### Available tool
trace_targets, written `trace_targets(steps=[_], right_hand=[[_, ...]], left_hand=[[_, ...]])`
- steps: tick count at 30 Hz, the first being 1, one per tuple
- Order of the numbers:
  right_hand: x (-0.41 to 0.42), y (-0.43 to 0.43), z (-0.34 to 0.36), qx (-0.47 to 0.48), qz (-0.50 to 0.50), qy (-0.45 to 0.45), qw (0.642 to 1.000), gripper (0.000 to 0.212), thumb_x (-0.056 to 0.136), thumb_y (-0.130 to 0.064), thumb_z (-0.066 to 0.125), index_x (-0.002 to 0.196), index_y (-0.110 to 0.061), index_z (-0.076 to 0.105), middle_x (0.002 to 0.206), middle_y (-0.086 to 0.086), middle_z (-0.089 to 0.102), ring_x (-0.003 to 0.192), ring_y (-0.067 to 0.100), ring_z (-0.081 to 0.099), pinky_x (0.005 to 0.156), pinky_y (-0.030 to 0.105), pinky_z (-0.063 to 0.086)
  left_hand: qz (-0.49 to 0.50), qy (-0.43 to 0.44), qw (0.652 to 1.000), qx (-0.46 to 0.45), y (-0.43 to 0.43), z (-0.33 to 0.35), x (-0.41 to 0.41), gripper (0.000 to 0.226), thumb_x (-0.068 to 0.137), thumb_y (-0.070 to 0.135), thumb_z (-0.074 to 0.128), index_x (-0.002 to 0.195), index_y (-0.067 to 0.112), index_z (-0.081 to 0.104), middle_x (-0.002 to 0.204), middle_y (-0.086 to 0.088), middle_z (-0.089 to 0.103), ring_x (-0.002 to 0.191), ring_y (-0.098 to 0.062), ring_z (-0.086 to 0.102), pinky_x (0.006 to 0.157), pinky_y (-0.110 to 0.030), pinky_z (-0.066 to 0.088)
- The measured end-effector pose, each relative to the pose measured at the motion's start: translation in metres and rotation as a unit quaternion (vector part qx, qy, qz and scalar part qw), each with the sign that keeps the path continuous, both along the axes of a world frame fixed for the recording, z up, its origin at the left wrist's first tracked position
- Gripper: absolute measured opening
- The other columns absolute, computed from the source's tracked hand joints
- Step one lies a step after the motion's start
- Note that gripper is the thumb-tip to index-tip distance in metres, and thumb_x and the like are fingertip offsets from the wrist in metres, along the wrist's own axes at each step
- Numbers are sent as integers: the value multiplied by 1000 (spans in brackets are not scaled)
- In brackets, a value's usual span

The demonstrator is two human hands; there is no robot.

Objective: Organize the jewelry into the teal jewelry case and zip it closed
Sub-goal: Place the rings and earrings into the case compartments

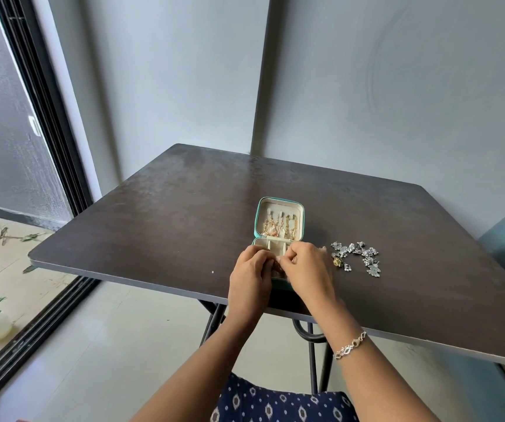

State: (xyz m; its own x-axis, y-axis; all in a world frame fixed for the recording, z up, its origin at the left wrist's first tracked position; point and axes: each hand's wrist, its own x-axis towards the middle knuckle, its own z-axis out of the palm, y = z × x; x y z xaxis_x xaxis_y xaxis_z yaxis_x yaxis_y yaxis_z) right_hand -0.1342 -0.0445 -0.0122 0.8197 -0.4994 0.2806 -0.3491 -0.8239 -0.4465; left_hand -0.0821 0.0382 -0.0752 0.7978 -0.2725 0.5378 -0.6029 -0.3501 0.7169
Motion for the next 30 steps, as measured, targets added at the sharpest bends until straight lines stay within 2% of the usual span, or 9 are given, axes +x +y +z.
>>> trace_targets(steps=[5,8,12,17,19,22,25,28,30], right_hand=[[-5,1,-5,-8,40,2,999,20,88,-30,58,77,-15,64,83,9,69,81,28,60,60,26,33],[-9,-4,-4,8,74,17,997,12,87,-21,59,88,-16,70,93,7,69,85,23,60,65,25,37],[-9,-9,-7,-3,87,22,996,15,85,-11,60,94,-17,71,105,3,63,86,13,51,69,18,31],[-8,-18,-14,-18,109,23,994,22,87,-4,54,96,-15,71,107,6,59,103,21,52,78,24,39],[-7,-20,-20,7,112,-20,994,24,86,1,53,92,-14,71,102,5,60,98,20,53,74,24,41],[-8,-25,-33,20,82,-154,984,29,81,8,53,86,-14,71,91,3,60,86,18,57,68,22,42],[-12,-32,-47,36,59,-242,968,29,80,8,53,91,-13,69,95,0,58,85,13,57,71,16,44],[-14,-38,-55,84,69,-255,961,35,80,12,53,101,-13,65,102,-12,51,94,3,54,75,6,44],[-11,-40,-60,105,88,-250,959,38,79,14,52,106,-12,63,105,-22,47,100,5,54,80,9,45]], left_hand=[[-7,0,1000,-5,1,-1,1,13,86,6,53,85,6,66,93,-2,61,84,-14,56,66,-21,40],[-7,-2,1000,-3,1,-1,1,14,87,5,51,85,6,65,93,-2,61,83,-14,56,65,-23,42],[-9,-2,1000,-3,1,-2,2,17,88,5,47,87,6,65,93,-2,60,82,-14,55,64,-26,45],[-20,15,999,-26,3,1,1,25,84,2,39,89,4,64,93,-4,61,81,-15,56,65,-25,46],[-24,29,998,-41,5,2,0,26,84,-7,41,93,4,64,96,-5,62,82,-13,56,68,-15,44],[-20,44,995,-84,8,4,-1,31,83,-7,39,98,4,64,103,-2,62,90,-5,54,76,0,37],[-10,127,986,-107,11,8,1,42,85,-10,37,111,13,61,111,7,58,99,-8,54,77,-3,37],[-24,206,968,-141,13,9,7,46,87,-11,35,119,15,55,113,9,56,104,-7,52,75,3,36],[-34,229,959,-164,15,10,11,42,89,-10,37,119,13,55,113,7,57,108,-9,52,82,-1,38]])
